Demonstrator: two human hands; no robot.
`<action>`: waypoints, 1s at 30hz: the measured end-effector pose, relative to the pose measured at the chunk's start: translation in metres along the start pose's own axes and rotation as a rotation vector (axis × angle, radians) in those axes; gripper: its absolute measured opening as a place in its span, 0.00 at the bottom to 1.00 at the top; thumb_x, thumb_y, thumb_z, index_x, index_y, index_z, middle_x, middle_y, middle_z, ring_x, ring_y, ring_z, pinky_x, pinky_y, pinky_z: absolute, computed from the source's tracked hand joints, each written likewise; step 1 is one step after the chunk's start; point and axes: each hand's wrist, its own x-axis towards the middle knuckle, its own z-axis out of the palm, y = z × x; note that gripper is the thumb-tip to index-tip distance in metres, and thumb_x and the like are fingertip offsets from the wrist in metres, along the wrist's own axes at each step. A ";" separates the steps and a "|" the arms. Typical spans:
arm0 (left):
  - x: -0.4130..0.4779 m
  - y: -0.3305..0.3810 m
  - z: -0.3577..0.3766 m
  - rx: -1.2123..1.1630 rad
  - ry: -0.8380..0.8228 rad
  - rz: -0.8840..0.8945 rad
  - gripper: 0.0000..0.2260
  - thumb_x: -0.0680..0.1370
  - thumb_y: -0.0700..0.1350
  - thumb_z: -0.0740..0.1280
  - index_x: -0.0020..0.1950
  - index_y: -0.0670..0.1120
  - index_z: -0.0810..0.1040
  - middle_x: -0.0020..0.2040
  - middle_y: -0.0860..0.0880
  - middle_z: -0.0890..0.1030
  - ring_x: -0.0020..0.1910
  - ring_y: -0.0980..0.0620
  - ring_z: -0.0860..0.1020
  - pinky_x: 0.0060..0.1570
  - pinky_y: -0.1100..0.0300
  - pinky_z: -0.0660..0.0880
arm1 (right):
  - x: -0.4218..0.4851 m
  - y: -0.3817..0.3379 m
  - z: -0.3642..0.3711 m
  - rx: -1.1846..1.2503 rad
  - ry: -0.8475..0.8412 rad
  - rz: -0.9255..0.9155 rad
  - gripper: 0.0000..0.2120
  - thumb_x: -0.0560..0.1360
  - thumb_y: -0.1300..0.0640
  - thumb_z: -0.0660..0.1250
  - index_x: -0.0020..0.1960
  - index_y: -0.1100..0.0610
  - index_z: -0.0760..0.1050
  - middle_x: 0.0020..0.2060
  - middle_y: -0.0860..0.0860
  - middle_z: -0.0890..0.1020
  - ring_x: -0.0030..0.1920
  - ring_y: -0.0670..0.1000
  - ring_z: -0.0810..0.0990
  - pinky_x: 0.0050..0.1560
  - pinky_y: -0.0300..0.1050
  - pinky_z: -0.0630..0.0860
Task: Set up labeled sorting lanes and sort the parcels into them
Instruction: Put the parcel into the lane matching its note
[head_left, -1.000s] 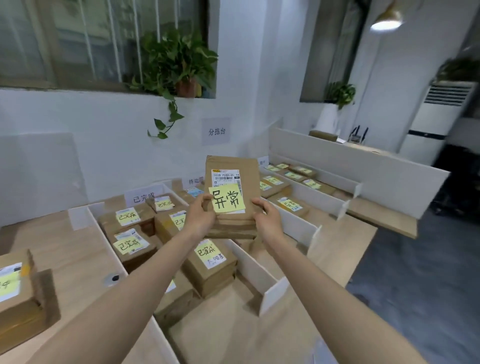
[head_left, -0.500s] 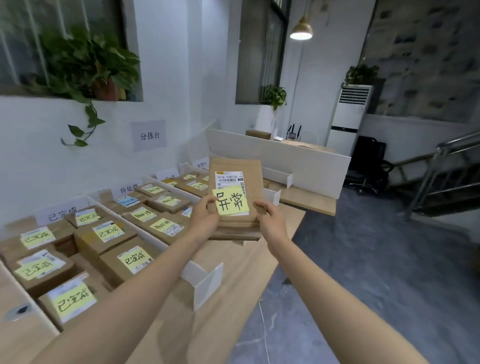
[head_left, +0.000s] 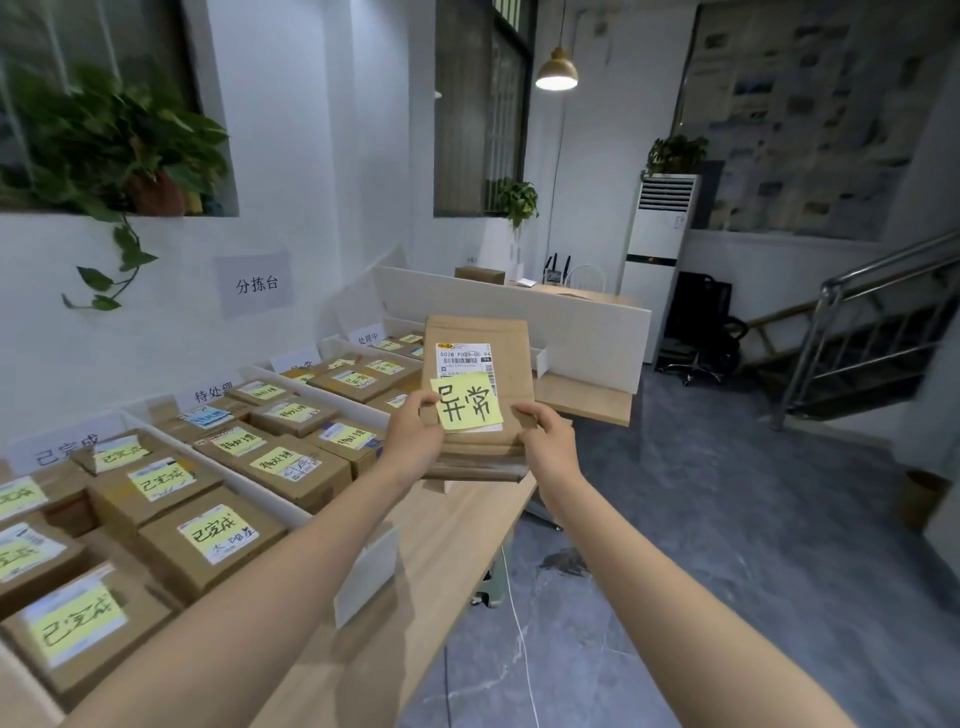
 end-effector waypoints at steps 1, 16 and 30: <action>0.002 0.000 0.003 0.006 -0.003 0.004 0.18 0.76 0.33 0.59 0.62 0.48 0.70 0.57 0.51 0.73 0.56 0.48 0.74 0.55 0.51 0.75 | 0.001 0.001 -0.003 0.006 0.001 0.005 0.21 0.75 0.74 0.53 0.55 0.52 0.75 0.57 0.48 0.74 0.56 0.47 0.72 0.38 0.30 0.70; 0.076 0.006 0.080 0.019 -0.058 0.045 0.18 0.77 0.33 0.60 0.64 0.48 0.69 0.61 0.50 0.73 0.47 0.56 0.73 0.40 0.62 0.72 | 0.091 0.031 -0.049 0.016 0.099 0.025 0.24 0.73 0.74 0.54 0.54 0.50 0.76 0.56 0.47 0.78 0.61 0.53 0.76 0.56 0.43 0.75; 0.233 0.005 0.152 -0.021 -0.070 0.076 0.18 0.76 0.31 0.60 0.62 0.48 0.69 0.65 0.46 0.73 0.53 0.49 0.75 0.37 0.60 0.73 | 0.259 0.039 -0.065 0.030 0.090 0.004 0.24 0.74 0.76 0.52 0.54 0.52 0.76 0.55 0.47 0.78 0.60 0.53 0.76 0.44 0.36 0.74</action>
